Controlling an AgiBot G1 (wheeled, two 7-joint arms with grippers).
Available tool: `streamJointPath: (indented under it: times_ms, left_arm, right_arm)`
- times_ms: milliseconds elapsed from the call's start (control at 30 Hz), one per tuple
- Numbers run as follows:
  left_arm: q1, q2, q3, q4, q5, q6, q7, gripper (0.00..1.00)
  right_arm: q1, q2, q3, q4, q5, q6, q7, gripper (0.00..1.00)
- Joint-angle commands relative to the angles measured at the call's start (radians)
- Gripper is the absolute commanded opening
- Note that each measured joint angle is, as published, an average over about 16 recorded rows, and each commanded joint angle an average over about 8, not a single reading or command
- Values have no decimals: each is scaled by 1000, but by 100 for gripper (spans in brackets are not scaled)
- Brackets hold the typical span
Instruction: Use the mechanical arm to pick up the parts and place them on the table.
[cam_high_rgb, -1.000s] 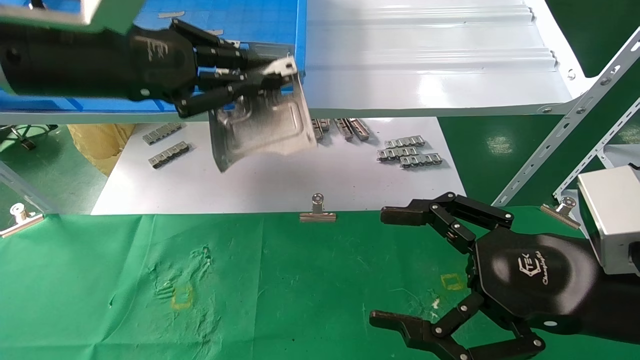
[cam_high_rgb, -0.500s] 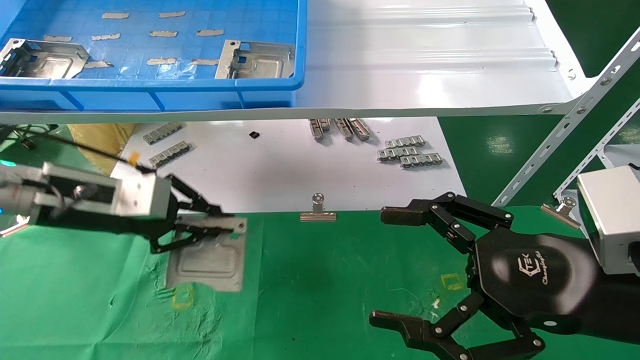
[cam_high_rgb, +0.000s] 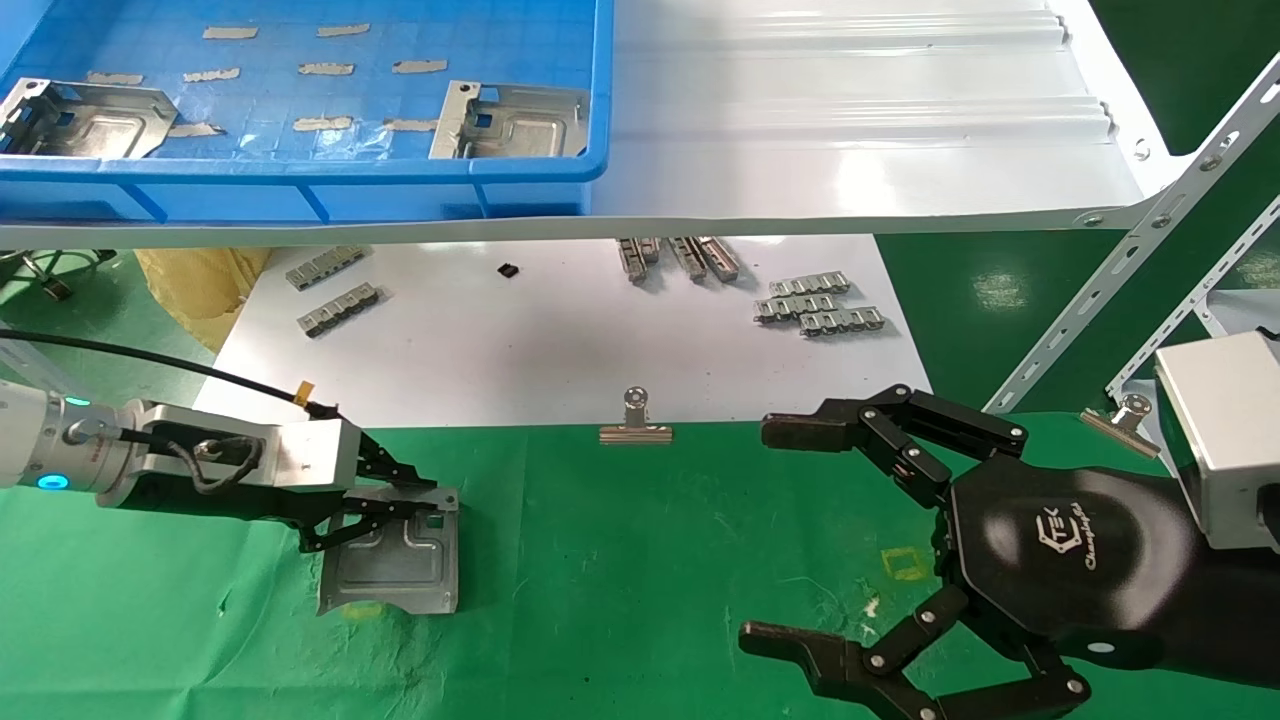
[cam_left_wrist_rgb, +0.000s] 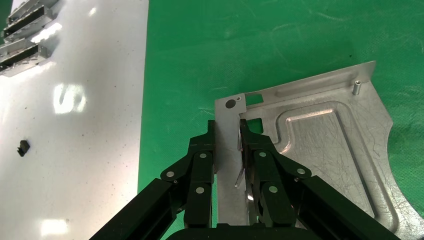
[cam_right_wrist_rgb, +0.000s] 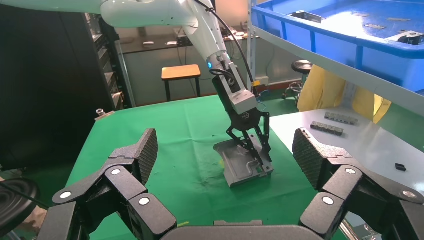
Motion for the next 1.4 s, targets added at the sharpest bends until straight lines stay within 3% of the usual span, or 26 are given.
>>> streamJointPath:
  times_ms: [33, 133, 200, 267, 400, 800, 1133, 1400]
  left_arm:
    - [-2, 5, 0, 19, -1, 0, 9, 78]
    - [-11, -4, -11, 35, -19, 40, 23, 53]
    - [-15, -11, -15, 42, -26, 71, 35, 52]
    - [-17, -17, -12, 46, -24, 94, 47, 63]
    - [-20, -19, 11, 54, 7, 107, 61, 99]
    - [-45, -3, 24, 111, 25, 98, 25, 100]
    - [-36, -32, -62, 160, -99, 141, -62, 100]
    - [-8, -50, -90, 160, -137, 144, -70, 100]
  right_arm:
    - [0, 0, 0, 0, 0, 0, 0, 100]
    - [0, 0, 0, 0, 0, 0, 0, 100]
    - [0, 0, 0, 0, 0, 0, 0, 100]
    - [0, 0, 0, 0, 0, 0, 0, 100]
    - [0, 0, 0, 0, 0, 0, 0, 100]
    - [0, 0, 0, 0, 0, 0, 0, 100]
    - [0, 0, 0, 0, 0, 0, 0, 100]
    - [0, 0, 0, 0, 0, 0, 0, 100]
